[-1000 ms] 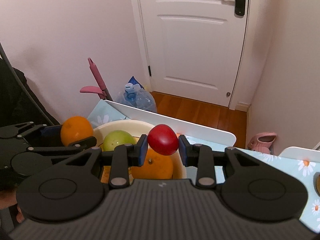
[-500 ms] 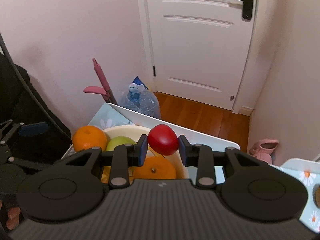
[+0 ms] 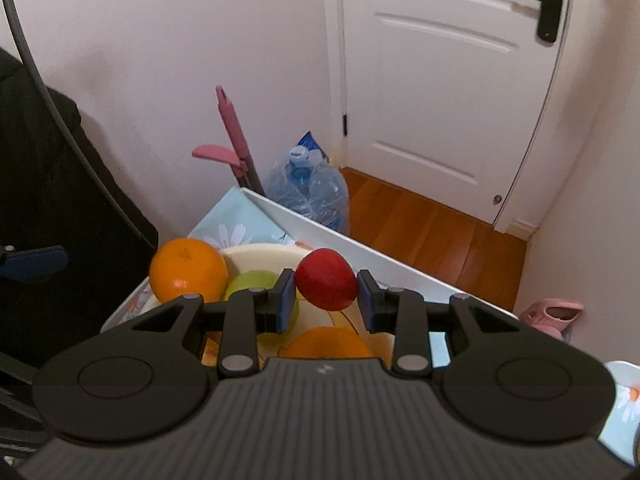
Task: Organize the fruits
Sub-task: 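Release the orange with the left tool while the right tool releases the tomato in the bowl, then move both tools back over the table toward the kiwi and tangerine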
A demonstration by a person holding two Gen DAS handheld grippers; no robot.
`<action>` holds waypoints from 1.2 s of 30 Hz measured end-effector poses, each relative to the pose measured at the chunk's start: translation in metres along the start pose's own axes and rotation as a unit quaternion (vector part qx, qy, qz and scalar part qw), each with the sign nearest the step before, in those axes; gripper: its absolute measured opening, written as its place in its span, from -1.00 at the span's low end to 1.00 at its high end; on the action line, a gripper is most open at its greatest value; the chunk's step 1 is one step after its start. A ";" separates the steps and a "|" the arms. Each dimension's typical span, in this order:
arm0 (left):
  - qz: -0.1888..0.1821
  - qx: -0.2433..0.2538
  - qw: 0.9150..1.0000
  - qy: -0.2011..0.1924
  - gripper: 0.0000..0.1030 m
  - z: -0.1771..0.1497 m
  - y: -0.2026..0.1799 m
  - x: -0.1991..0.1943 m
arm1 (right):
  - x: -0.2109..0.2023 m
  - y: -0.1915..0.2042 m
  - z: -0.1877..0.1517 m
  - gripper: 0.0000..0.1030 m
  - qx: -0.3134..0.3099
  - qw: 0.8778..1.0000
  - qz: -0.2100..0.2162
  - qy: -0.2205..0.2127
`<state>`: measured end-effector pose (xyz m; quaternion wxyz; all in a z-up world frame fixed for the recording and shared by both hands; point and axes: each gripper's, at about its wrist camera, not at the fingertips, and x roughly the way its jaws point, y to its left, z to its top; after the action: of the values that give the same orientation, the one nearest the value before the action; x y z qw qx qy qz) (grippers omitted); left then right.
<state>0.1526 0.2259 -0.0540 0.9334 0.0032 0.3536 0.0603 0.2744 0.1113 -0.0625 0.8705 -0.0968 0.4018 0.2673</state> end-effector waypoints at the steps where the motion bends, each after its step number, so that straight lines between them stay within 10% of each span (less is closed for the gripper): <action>1: 0.001 0.000 1.000 0.000 0.93 -0.001 0.000 0.000 | 0.003 -0.001 -0.001 -0.07 0.001 1.000 0.002 0.002; 8: 0.001 -0.002 1.000 0.010 0.94 -0.007 -0.002 0.003 | 0.014 -0.001 -0.007 -0.05 0.009 1.000 0.012 0.011; 14: 0.001 -0.002 1.000 0.010 0.94 -0.008 -0.002 0.001 | -0.004 0.000 -0.014 1.00 0.010 1.000 -0.001 -0.022; 36: -0.008 0.023 0.999 -0.032 0.94 -0.008 -0.022 -0.063 | -0.109 0.005 -0.044 1.00 0.051 0.996 -0.050 -0.057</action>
<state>0.1029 0.1969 -0.0190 0.9445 0.0236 0.3245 0.0452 0.1845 0.0564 -0.0097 0.9082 -0.0565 0.3590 0.2076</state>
